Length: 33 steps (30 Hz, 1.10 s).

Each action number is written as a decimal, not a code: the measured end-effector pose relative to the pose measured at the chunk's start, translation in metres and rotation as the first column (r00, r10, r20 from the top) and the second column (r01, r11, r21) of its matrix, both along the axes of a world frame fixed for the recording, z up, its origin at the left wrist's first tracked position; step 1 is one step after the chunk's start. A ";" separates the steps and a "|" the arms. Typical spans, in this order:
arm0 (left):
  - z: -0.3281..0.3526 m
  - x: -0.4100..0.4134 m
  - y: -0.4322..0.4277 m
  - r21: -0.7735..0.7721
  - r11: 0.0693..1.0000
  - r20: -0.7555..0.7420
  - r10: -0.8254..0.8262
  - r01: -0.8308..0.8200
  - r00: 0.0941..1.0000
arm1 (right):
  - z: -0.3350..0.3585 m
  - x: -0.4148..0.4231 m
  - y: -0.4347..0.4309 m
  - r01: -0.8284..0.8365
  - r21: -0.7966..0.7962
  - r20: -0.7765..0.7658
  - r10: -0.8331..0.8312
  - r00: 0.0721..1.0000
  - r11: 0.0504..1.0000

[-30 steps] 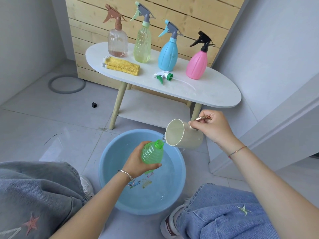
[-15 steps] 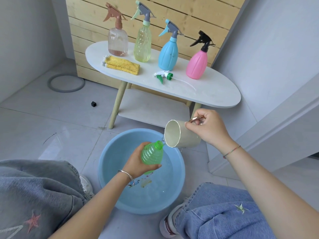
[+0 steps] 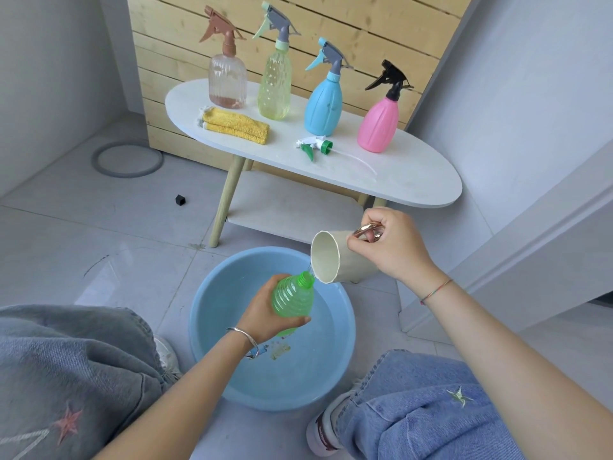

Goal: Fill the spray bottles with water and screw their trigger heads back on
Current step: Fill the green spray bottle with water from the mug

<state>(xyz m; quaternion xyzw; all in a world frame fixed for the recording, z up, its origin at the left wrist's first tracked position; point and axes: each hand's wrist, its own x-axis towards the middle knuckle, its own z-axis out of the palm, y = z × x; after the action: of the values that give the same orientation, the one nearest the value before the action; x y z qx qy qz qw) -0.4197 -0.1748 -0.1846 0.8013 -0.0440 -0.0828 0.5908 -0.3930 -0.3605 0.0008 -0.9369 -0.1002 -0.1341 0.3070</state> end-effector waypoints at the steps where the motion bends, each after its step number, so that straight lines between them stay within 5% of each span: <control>1: 0.000 0.000 0.000 -0.003 1.000 -0.002 0.000 0.000 1.000 | 0.000 0.000 0.000 -0.007 -0.009 0.012 0.007 1.000 1.000; 33: -0.004 0.000 0.002 -0.037 0.998 -0.001 0.050 -0.050 0.999 | -0.017 0.005 0.014 -0.209 -0.379 0.247 0.316 0.916 0.901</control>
<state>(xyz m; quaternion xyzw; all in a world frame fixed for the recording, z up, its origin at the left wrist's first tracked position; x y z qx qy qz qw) -0.4193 -0.1731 -0.1884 0.7911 -0.0256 -0.0670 0.6075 -0.3879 -0.3462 -0.0159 -0.9219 -0.2946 -0.2130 0.1343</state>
